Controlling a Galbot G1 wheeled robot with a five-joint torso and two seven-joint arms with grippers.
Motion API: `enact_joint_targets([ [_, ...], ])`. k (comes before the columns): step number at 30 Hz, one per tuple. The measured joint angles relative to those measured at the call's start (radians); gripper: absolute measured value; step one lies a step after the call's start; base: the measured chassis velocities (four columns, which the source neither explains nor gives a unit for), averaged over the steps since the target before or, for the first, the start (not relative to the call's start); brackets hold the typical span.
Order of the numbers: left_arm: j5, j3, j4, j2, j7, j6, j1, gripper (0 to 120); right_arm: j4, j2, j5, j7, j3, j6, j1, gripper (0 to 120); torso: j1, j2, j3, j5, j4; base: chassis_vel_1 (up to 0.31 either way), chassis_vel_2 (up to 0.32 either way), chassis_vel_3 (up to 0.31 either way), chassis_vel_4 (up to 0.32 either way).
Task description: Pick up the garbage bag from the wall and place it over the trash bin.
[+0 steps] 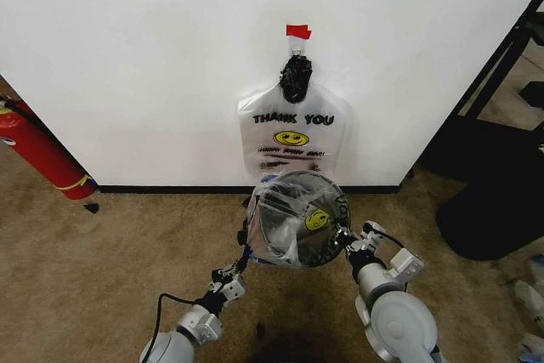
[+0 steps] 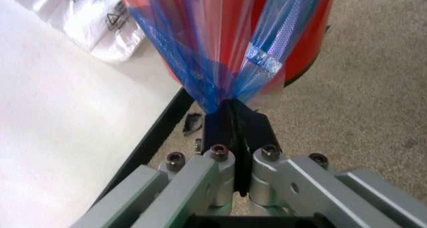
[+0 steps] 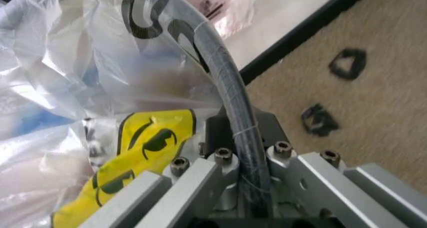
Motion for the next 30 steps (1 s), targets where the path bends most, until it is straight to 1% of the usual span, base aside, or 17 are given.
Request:
enact_joint_targets([
  [4, 0.009, 0.001, 0.028, -0.005, -0.043, -0.007, -0.007, 0, 0.007, 0.004, 0.058, 0.013, 0.013, -0.027, 0.007, 0, 0.000, 0.000, 0.000, -0.0001, 0.0000, 0.000, 0.000, 0.000, 0.000],
  [8, -0.086, 0.019, 0.023, 0.005, -0.055, -0.037, 0.006, 0, -0.008, 0.004, 0.065, 0.001, 0.010, -0.025, 0.013, 0, 0.000, 0.000, 0.000, 0.0000, 0.0000, 0.000, 0.000, 0.000, 0.000],
  [9, -0.113, 0.020, 0.014, 0.007, -0.040, -0.061, 0.009, 5, -0.015, 0.006, 0.066, -0.007, 0.004, -0.020, 0.016, 0, 0.000, 0.000, 0.000, 0.0000, 0.0001, 0.000, 0.000, 0.000, 0.000],
  [10, -0.113, 0.020, 0.014, 0.007, -0.040, -0.061, 0.009, 5, -0.015, 0.006, 0.066, -0.007, 0.004, -0.020, 0.016, 0, 0.000, 0.000, 0.000, 0.0000, 0.0001, 0.000, 0.000, 0.000, 0.000],
  [12, -0.118, 0.014, 0.013, 0.008, -0.017, -0.096, 0.008, 13, -0.026, 0.012, 0.073, -0.012, -0.001, -0.016, 0.022, 0, 0.000, 0.000, 0.000, -0.0001, -0.0001, 0.000, 0.000, 0.000, 0.000],
  [14, -0.109, -0.013, 0.017, 0.010, 0.046, -0.156, 0.002, 22, -0.044, 0.022, 0.087, -0.013, -0.003, -0.011, 0.037, 0, 0.000, 0.000, 0.000, 0.0000, -0.0002, 0.000, 0.000, 0.000, 0.000],
  [15, -0.108, -0.034, 0.018, 0.012, 0.106, -0.189, 0.002, 27, -0.061, 0.028, 0.091, -0.015, -0.002, 0.000, 0.049, 0, 0.000, 0.000, 0.000, -0.0001, 0.0000, 0.000, 0.000, 0.000, 0.000],
  [16, -0.108, -0.049, 0.018, 0.013, 0.150, -0.208, 0.003, 31, -0.074, 0.031, 0.092, -0.019, -0.001, 0.010, 0.056, 0, 0.000, 0.000, 0.000, -0.0001, 0.0000, 0.000, 0.000, 0.000, 0.000],
  [17, -0.108, -0.049, 0.018, 0.013, 0.150, -0.208, 0.003, 31, -0.074, 0.031, 0.092, -0.019, -0.001, 0.010, 0.056, 0, 0.000, 0.000, 0.000, -0.0001, 0.0000, 0.000, 0.000, 0.000, 0.000],
  [19, -0.105, -0.094, 0.011, 0.016, 0.270, -0.249, 0.006, 39, -0.100, 0.036, 0.094, -0.028, 0.007, 0.031, 0.070, 0, 0.000, 0.000, 0.000, -0.0001, 0.0001, 0.000, 0.000, 0.000, 0.000],
  [20, -0.105, -0.109, 0.008, 0.017, 0.301, -0.262, 0.007, 41, -0.109, 0.037, 0.094, -0.031, 0.009, 0.037, 0.073, 0, 0.000, 0.000, 0.000, -0.0001, 0.0001, 0.000, 0.000, 0.000, 0.000],
  [21, -0.105, -0.136, 0.001, 0.019, 0.350, -0.280, 0.008, 46, -0.123, 0.038, 0.092, -0.040, 0.013, 0.050, 0.076, 0, 0.000, 0.000, 0.000, -0.0001, -0.0001, 0.000, 0.000, 0.000, 0.000],
  [24, -0.143, -0.181, -0.023, 0.024, 0.397, -0.296, 0.017, 59, -0.154, 0.038, 0.053, -0.073, 0.014, 0.089, 0.077, 0, 0.000, 0.000, 0.000, -0.0001, 0.0001, 0.000, 0.000, 0.000, 0.000],
  [25, -0.143, -0.181, -0.023, 0.024, 0.397, -0.296, 0.017, 59, -0.154, 0.038, 0.053, -0.073, 0.014, 0.089, 0.077, 0, 0.000, 0.000, 0.000, -0.0001, 0.0001, 0.000, 0.000, 0.000, 0.000],
  [28, -0.310, -0.181, -0.085, 0.031, 0.383, -0.275, 0.039, 71, -0.192, 0.032, -0.053, -0.142, -0.009, 0.172, 0.071, 0, 0.000, 0.000, 0.000, 0.0000, -0.0002, 0.000, 0.000, 0.000, 0.000],
  [29, -0.372, -0.163, -0.111, 0.036, 0.353, -0.250, 0.051, 76, -0.200, 0.031, -0.086, -0.158, -0.021, 0.204, 0.069, 0, 0.000, 0.000, 0.000, 0.0001, -0.0001, 0.000, 0.000, 0.000, 0.000],
  [30, -0.461, -0.128, -0.154, 0.045, 0.274, -0.199, 0.070, 81, -0.216, 0.028, -0.142, -0.188, -0.043, 0.257, 0.067, 0, 0.000, 0.000, 0.000, 0.0000, -0.0001, 0.000, 0.000, 0.000, 0.000],
])
